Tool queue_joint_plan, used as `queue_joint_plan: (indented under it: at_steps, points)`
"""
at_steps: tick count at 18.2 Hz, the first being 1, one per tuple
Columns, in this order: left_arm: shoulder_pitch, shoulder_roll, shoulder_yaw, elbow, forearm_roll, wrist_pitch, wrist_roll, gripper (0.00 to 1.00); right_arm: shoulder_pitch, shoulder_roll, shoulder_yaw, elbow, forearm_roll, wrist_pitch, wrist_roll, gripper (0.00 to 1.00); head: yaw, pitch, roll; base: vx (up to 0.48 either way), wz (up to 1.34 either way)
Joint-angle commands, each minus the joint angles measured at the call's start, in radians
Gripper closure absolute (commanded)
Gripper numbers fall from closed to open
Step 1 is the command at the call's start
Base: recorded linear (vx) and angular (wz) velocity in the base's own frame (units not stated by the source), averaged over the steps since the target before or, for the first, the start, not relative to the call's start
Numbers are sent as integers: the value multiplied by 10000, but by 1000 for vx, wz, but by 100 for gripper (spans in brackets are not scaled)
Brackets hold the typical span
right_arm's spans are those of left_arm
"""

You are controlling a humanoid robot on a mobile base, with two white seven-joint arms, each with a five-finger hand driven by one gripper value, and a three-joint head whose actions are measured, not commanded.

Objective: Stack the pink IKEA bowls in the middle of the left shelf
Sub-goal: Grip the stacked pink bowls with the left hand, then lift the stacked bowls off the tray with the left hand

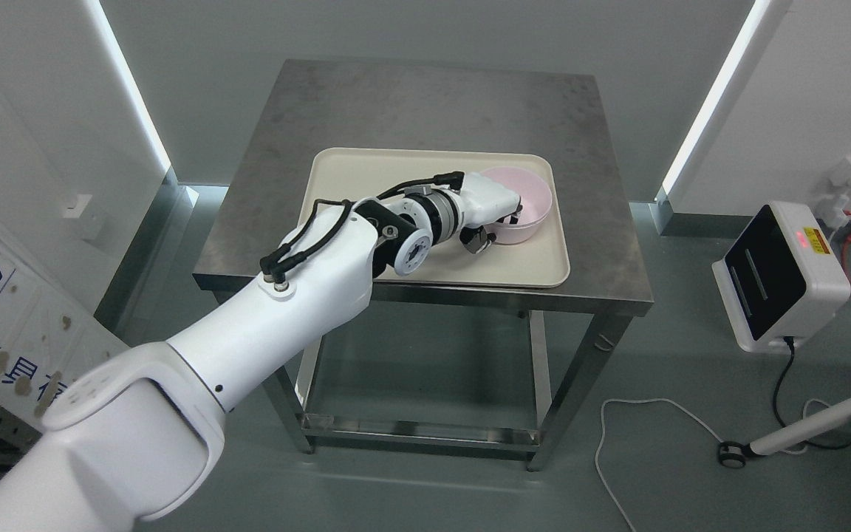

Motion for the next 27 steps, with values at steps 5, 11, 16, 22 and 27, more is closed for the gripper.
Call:
queue_joint_plan:
  at_steps: [5,11,16,22,27]
  points:
    - [885,174,1962,159,182,-881,-26,100,291,-175,-123,-337,0,-6,-7,0,0,0,0,0,0]
    - [1084,174,3280,-652,167,-1341,-72,100,291,-175,-108,-337,0,10,-7,0,0,0,0,1,4]
    - [962,174,4338,-1375,167,-1525,-194,100,291,-175,-108,-337,0,-6,-7,0,0,0,0,-3,-12]
    - [1022,174,5290,-2523,182,-1800,-685,99,291,-175,-108,-337,0,-6,-7,0,0,1,0,-16,4]
    - [3197,721,7114,-4975,212,-3961,-1819,98,291,-175,-108,-337,0,10,-7,0,0,1,0,-1,-16]
